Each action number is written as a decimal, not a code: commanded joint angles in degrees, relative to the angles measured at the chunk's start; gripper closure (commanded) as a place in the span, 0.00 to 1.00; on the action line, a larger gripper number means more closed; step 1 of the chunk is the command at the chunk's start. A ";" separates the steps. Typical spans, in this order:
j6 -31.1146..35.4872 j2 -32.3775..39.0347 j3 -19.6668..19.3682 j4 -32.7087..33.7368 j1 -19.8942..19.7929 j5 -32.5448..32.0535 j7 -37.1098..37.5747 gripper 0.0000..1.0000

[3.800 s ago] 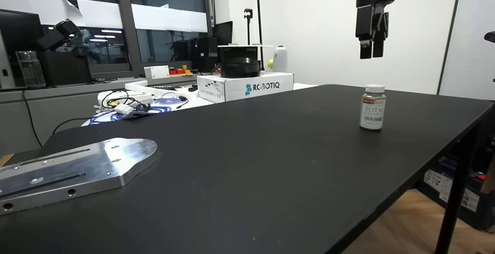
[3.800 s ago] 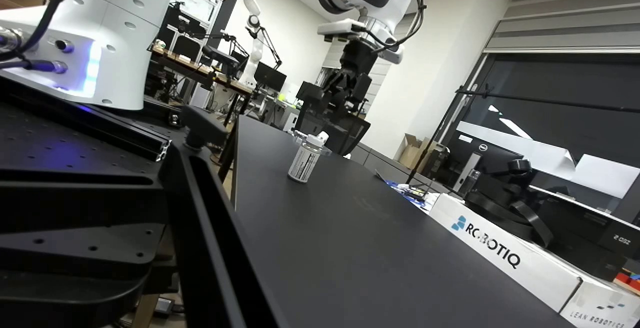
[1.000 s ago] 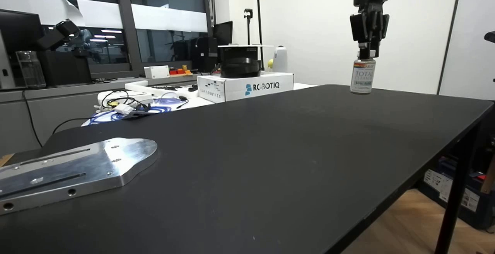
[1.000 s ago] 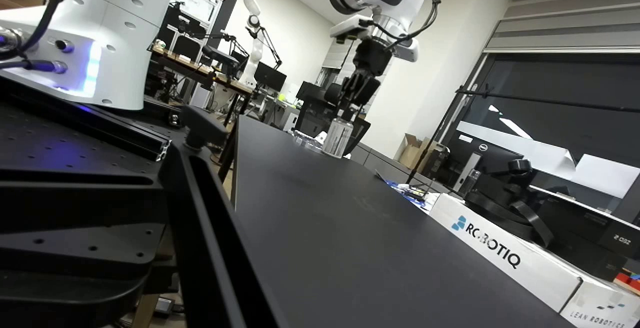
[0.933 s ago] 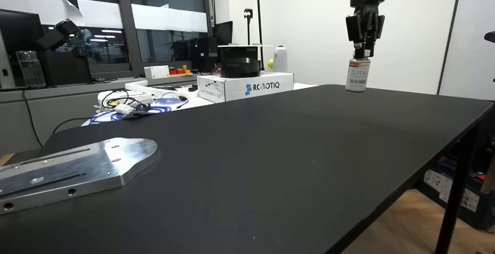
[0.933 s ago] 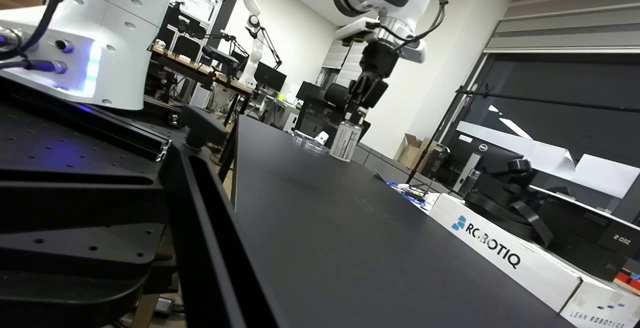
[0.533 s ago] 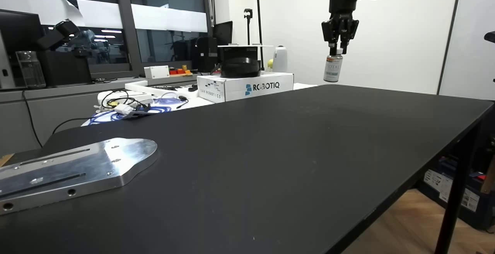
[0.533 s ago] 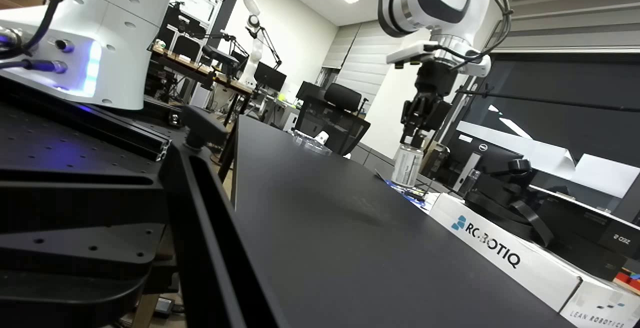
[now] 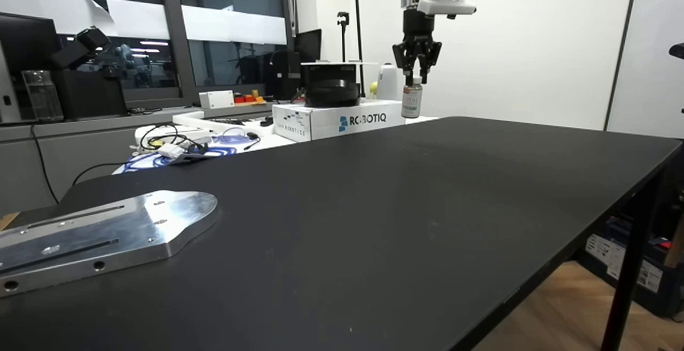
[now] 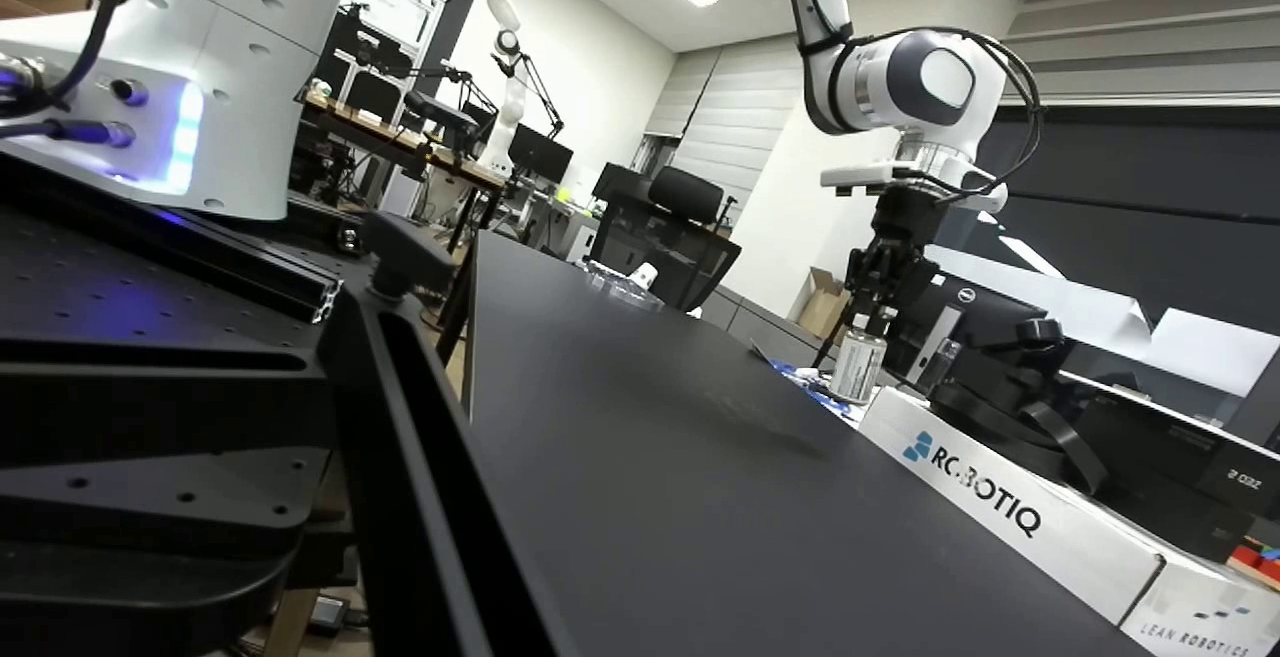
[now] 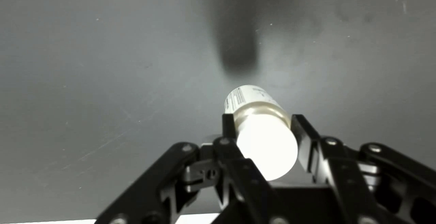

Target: Pick up the medicine bottle and move it forward.

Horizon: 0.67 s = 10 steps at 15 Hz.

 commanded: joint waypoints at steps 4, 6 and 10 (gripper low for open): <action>-15.46 14.37 0.86 21.76 -0.81 4.39 0.22 0.81; -17.40 16.93 0.72 25.07 -0.96 4.65 0.39 0.81; -17.04 20.42 0.01 28.78 -0.67 3.77 1.18 0.81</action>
